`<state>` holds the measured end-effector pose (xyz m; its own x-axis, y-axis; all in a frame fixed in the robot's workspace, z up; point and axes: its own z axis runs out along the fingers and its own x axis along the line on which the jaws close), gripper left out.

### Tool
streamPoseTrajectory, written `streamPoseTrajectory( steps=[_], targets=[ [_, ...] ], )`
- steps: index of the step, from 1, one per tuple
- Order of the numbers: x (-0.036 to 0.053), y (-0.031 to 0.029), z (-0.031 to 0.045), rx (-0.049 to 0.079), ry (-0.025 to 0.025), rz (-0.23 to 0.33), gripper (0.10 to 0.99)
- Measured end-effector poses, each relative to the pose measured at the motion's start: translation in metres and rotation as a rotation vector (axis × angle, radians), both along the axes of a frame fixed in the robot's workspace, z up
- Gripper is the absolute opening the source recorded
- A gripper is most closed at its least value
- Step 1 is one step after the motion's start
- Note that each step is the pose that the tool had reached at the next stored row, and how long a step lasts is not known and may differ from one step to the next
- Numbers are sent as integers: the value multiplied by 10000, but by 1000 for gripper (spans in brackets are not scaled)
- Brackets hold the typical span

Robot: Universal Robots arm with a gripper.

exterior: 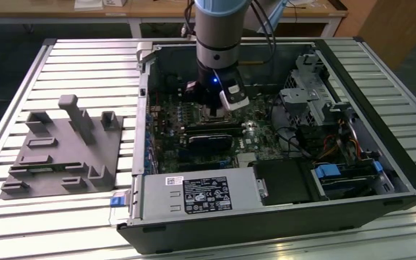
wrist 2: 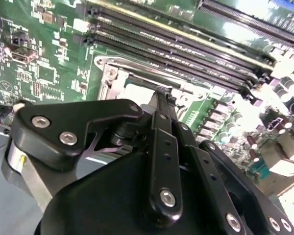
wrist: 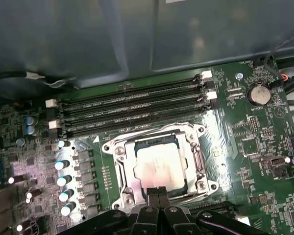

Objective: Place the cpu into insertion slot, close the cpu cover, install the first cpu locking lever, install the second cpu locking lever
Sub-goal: 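Install the second cpu locking lever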

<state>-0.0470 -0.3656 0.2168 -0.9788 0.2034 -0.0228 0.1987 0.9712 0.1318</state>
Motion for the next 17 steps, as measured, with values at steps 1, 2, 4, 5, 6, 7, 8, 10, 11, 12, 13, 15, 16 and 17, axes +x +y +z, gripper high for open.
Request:
streamPoseTrajectory(
  steps=[1, 2, 4, 5, 6, 7, 8, 10, 11, 12, 13, 15, 16, 17],
  targets=[
    [9, 20, -2, -65, -1, 0, 106],
    [18, 40, -5, -136, -1, -1, 106],
    [36, 87, -9, -282, -1, 0, 106],
    [43, 117, -10, -336, -1, 0, 106],
    [47, 153, -11, -378, -1, 1, 106],
    [50, 193, -12, -418, -2, 1, 106],
    [53, 231, -12, -456, -1, 0, 106],
    [58, 254, -13, -487, 0, 0, 106],
    [59, 254, -13, -488, 0, 0, 106],
    [59, 254, -13, -489, -1, 0, 106],
    [59, 254, -12, -490, 0, 0, 106],
    [59, 254, -12, -493, -1, 0, 106],
    [59, 254, -13, -493, -1, 0, 106],
    [59, 254, -13, -493, -1, 0, 106]
  ],
)
